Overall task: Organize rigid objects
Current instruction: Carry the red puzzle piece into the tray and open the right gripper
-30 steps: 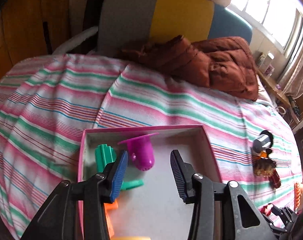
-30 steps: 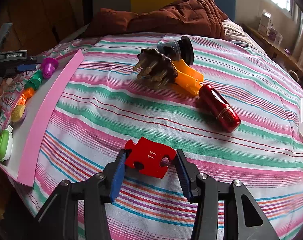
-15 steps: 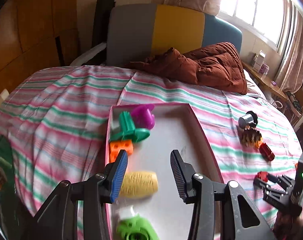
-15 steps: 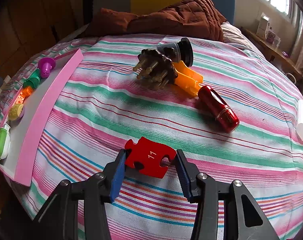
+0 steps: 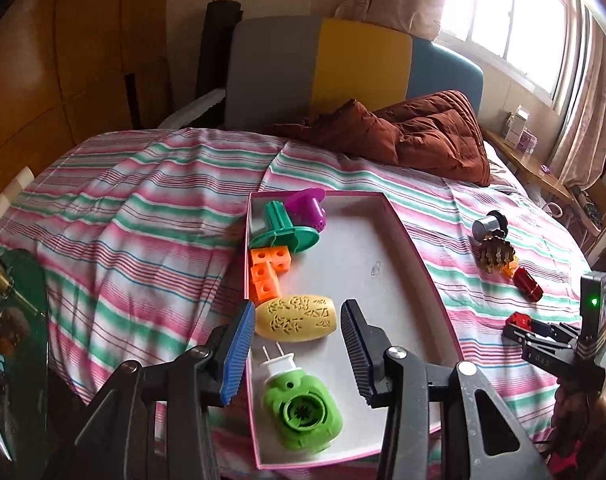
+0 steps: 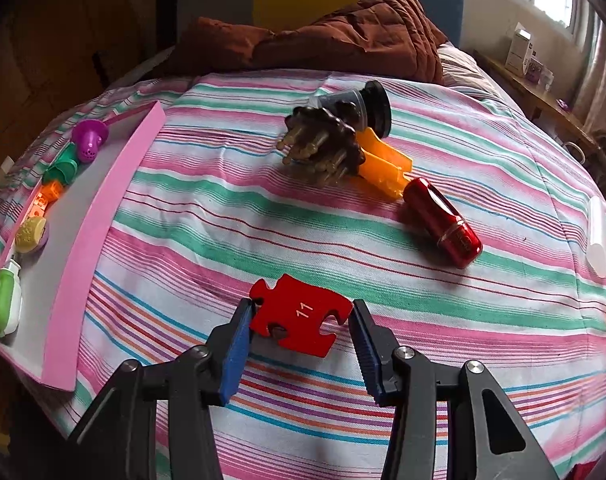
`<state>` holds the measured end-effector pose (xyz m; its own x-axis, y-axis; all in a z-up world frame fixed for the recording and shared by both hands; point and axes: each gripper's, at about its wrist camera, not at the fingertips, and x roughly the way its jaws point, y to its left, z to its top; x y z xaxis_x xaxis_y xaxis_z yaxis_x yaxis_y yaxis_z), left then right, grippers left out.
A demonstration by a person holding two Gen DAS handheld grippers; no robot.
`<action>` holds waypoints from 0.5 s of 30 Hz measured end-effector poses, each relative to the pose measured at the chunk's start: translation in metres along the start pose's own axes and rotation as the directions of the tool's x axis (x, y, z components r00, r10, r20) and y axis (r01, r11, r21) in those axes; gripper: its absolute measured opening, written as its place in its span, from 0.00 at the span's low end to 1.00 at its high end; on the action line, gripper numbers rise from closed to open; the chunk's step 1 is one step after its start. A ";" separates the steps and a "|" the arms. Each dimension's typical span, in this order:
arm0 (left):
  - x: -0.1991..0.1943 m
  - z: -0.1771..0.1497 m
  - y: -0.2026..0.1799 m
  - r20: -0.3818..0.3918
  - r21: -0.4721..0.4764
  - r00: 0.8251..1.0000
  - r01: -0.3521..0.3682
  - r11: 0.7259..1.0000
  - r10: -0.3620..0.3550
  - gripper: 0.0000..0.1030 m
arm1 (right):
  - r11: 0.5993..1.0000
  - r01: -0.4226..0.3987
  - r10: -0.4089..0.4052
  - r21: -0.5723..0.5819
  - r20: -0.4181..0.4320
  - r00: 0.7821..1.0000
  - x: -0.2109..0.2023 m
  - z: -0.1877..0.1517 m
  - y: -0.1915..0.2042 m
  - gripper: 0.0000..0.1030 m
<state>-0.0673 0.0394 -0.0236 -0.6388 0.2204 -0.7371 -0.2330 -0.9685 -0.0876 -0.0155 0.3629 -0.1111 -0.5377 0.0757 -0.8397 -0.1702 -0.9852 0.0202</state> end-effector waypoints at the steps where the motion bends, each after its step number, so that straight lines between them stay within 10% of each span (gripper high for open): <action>1: -0.001 -0.001 0.002 0.002 -0.005 1.000 -0.001 1.000 0.001 0.43 | 1.000 -0.002 0.002 -0.008 0.010 1.000 -0.003 0.002 0.005 0.47; 15: -0.012 -0.014 0.030 0.003 -0.052 1.000 -0.021 0.998 0.021 0.43 | 0.981 -0.126 0.143 -0.149 0.110 0.984 -0.031 0.049 0.109 0.47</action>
<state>-0.0565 0.0061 -0.0270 -0.6461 0.2001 -0.7365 -0.1808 -0.9777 -0.1070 -0.0579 0.2609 -0.0563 -0.6442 -0.0491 -0.7633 0.0233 -0.9987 0.0446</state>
